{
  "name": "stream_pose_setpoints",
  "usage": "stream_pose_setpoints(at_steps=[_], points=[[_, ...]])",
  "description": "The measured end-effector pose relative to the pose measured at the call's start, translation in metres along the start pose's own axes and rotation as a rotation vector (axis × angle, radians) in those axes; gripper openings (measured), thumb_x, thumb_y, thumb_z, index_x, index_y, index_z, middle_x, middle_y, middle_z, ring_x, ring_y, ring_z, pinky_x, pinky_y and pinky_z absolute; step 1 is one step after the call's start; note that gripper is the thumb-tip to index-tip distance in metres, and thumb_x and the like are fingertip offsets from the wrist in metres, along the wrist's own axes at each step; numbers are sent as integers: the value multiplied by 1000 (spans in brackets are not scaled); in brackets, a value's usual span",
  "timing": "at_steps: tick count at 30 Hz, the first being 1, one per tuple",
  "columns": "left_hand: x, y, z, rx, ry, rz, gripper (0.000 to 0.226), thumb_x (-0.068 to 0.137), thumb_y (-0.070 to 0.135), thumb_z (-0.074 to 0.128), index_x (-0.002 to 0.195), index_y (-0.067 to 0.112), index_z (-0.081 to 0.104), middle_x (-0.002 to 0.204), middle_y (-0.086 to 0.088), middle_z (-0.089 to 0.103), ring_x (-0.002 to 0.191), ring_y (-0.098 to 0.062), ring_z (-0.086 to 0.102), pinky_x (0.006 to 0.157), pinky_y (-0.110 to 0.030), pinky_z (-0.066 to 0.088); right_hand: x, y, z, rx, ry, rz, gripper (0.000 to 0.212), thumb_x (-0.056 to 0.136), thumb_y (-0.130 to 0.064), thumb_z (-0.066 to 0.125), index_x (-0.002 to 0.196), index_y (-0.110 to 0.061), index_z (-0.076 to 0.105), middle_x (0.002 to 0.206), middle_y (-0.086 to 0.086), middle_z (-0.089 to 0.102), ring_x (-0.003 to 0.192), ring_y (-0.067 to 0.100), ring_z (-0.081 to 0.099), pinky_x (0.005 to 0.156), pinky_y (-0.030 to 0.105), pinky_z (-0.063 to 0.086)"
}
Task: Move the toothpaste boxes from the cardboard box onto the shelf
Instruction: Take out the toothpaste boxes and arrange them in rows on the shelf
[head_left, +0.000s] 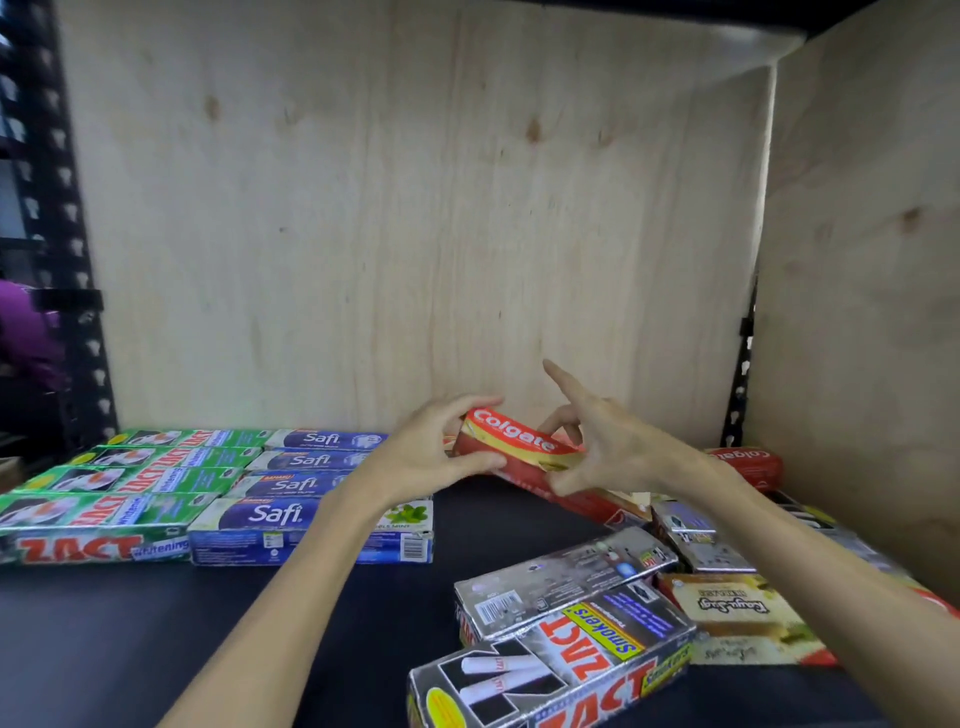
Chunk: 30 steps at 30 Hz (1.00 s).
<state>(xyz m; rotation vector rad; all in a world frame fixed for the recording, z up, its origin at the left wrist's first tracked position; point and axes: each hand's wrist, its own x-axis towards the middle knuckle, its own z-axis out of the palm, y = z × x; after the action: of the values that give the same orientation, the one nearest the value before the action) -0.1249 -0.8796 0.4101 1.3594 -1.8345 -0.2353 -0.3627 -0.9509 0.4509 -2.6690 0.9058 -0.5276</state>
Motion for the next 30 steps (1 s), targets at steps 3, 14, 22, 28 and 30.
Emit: stream_pose_setpoints(at_steps=[3, 14, 22, 28, 30], points=[[-3, -4, -1, 224, -86, -95, 67, 60, 68, 82, 119, 43, 64, 110, 22, 65, 109, -3, 59, 102, -36, 49, -8, 12, 10, 75, -74, 46, 129, 72, -27, 86, 162, -27, -6, 121, -19, 66, 115, 4, 53, 106, 27, 39], [5, -14, -3, 351, -152, -200, 51, 69, 85, 61, 96, 43, 72, 97, 26, 67, 103, 2, 55, 102, -35, 41, 16, 64, 15, 155, 76, 140, 63, 94, -34, 70, 148, -29, 37, 123, -9, 63, 115, 8, 57, 80, 12, 43], [50, -53, 5, 745, -46, -318, 47, 80, 54, 76, 119, 30, 65, 122, 7, 65, 117, -17, 57, 101, -40, 37, 41, 104, 26, 94, 16, 126, 62, 91, -14, 73, 144, -25, 42, 123, -5, 57, 114, 9, 55, 74, 6, 42], [56, -56, 3, 696, -20, -272, 44, 77, 53, 79, 114, 33, 70, 116, 11, 69, 115, -13, 58, 94, -36, 32, 44, 120, 27, 62, 178, 99, 54, 77, -20, 86, 122, -26, 56, 99, 1, 65, 89, 15, 62, 69, 15, 43], [55, -53, 1, 722, -44, -229, 35, 85, 57, 69, 115, 38, 70, 113, 15, 68, 116, -11, 54, 92, -36, 26, 41, 126, 26, 93, 215, 98, 47, 79, -16, 85, 116, -27, 59, 95, 0, 68, 87, 17, 65, 71, 19, 47]])
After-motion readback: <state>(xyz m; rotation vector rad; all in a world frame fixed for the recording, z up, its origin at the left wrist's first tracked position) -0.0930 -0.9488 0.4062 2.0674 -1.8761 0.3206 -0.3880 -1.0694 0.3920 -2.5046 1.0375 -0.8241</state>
